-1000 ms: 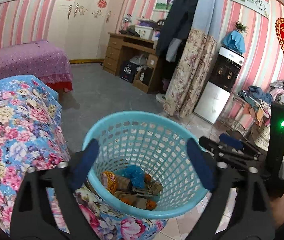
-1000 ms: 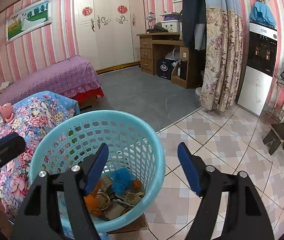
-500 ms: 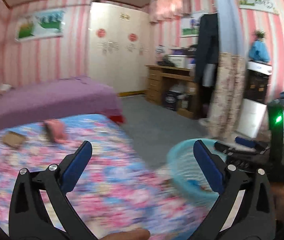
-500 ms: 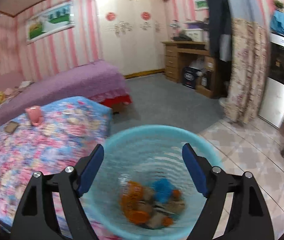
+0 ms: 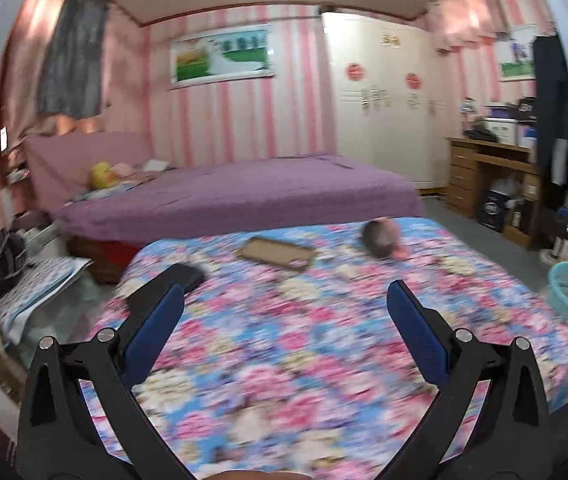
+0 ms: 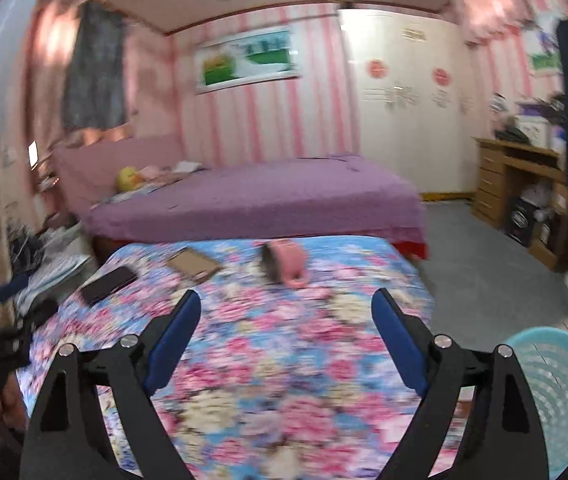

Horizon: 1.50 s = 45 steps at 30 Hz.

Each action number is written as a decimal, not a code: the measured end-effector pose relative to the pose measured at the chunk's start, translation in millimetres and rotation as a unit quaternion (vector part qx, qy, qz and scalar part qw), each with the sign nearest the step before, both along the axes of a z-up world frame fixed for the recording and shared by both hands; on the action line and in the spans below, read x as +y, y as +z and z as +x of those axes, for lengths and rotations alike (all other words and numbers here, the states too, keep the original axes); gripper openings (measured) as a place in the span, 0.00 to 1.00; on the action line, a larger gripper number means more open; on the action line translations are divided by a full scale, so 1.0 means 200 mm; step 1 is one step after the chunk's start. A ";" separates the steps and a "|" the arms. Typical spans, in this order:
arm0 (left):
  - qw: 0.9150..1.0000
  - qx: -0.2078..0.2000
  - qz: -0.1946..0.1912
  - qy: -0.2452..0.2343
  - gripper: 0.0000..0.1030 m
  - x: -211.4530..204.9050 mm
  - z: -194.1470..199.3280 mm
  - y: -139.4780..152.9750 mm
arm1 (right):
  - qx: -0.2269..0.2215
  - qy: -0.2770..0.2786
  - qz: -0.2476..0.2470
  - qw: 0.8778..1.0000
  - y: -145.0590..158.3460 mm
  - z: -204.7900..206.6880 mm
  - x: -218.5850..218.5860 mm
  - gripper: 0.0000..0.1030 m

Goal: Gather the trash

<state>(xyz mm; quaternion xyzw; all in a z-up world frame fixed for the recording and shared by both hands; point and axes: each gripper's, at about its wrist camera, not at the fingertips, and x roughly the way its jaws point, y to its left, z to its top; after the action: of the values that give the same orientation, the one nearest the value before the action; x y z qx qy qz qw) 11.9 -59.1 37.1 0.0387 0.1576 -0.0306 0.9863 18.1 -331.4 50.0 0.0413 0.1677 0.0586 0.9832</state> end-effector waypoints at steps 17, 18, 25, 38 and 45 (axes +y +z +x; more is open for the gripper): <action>0.996 0.035 -0.065 0.052 0.95 0.31 0.10 -0.18 | 0.039 -0.048 -0.051 0.997 -0.18 0.15 0.17 0.89; 0.996 0.034 -0.063 0.052 0.95 0.31 0.09 -0.18 | 0.038 -0.047 -0.050 0.997 -0.18 0.15 0.17 0.89; 0.997 0.040 -0.054 0.049 0.95 0.28 0.09 -0.18 | 0.025 -0.034 -0.085 0.995 -0.19 0.12 0.25 0.92; 0.996 0.044 -0.058 0.053 0.95 0.31 0.08 -0.19 | 0.027 -0.044 -0.052 0.997 -0.18 0.09 0.20 0.93; 0.996 0.043 -0.059 0.057 0.95 0.32 0.07 -0.19 | 0.026 -0.043 -0.053 0.997 -0.18 0.08 0.20 0.94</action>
<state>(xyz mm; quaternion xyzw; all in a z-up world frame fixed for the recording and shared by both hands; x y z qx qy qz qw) 25.5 5.5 0.0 -0.0304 0.2000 0.0145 0.9792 33.9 -291.1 15.0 -0.0022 0.1940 0.0061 0.9810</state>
